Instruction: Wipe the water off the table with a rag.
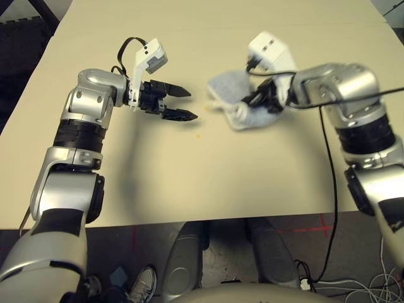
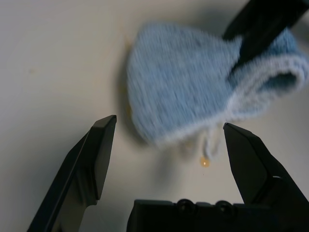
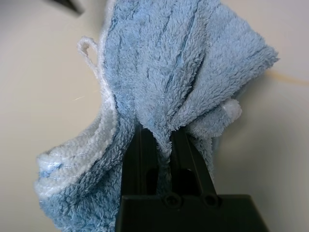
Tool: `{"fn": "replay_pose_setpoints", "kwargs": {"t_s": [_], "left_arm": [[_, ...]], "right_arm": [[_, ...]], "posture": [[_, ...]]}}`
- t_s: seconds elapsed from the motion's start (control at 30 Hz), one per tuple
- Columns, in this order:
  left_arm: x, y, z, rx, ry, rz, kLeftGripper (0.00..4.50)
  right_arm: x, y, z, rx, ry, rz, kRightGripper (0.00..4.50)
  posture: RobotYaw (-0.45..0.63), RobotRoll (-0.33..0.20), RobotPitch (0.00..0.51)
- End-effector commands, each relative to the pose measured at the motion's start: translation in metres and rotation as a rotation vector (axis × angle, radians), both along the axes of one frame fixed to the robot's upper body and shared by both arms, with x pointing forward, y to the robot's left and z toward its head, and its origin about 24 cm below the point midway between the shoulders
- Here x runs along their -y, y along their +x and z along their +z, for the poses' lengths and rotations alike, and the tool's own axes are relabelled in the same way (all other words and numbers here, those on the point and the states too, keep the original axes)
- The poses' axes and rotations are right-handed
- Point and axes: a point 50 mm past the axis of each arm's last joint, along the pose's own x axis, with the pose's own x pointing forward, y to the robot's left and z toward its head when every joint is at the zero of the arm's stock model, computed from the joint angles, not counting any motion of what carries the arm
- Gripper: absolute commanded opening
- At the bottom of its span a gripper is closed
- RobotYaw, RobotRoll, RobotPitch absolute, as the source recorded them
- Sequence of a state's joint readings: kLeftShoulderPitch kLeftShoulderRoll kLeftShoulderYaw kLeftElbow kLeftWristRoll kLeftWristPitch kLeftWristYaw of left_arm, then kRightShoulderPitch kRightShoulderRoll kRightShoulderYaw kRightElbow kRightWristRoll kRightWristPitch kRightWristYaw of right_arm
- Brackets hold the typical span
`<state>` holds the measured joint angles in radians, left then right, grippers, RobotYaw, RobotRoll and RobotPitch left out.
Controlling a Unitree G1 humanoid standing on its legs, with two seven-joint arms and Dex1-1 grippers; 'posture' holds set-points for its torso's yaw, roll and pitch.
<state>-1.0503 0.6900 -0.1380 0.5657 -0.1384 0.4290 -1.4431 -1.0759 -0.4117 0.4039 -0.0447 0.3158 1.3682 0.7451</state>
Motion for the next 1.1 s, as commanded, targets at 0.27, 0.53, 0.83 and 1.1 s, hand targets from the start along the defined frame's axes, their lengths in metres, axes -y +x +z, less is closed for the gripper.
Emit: {"fn": "replay_pose_setpoints", "kwargs": {"t_s": [0.27, 0.53, 0.83, 1.1], "left_arm": [[-0.010, 0.003, 0.006, 0.007, 0.028, 0.021, 4.50], [-0.009, 0.003, 0.004, 0.000, 0.028, 0.018, 4.50], [-0.006, 0.003, 0.001, -0.011, 0.026, 0.007, 4.50], [-0.004, 0.003, -0.001, -0.017, 0.022, 0.004, 4.50]], "right_arm": [[-0.039, -0.009, 0.003, 0.009, 0.005, 0.159, 0.12], [-0.039, -0.001, -0.013, -0.004, -0.041, 0.148, 0.12], [-0.016, 0.027, -0.027, -0.001, -0.100, 0.019, 0.12], [0.028, 0.061, -0.027, 0.051, -0.151, -0.174, 0.12]], "posture": [[-0.06, 0.000, 0.308], [-0.06, 0.000, 0.312], [-0.06, 0.000, 0.318], [-0.06, 0.000, 0.319]]}}
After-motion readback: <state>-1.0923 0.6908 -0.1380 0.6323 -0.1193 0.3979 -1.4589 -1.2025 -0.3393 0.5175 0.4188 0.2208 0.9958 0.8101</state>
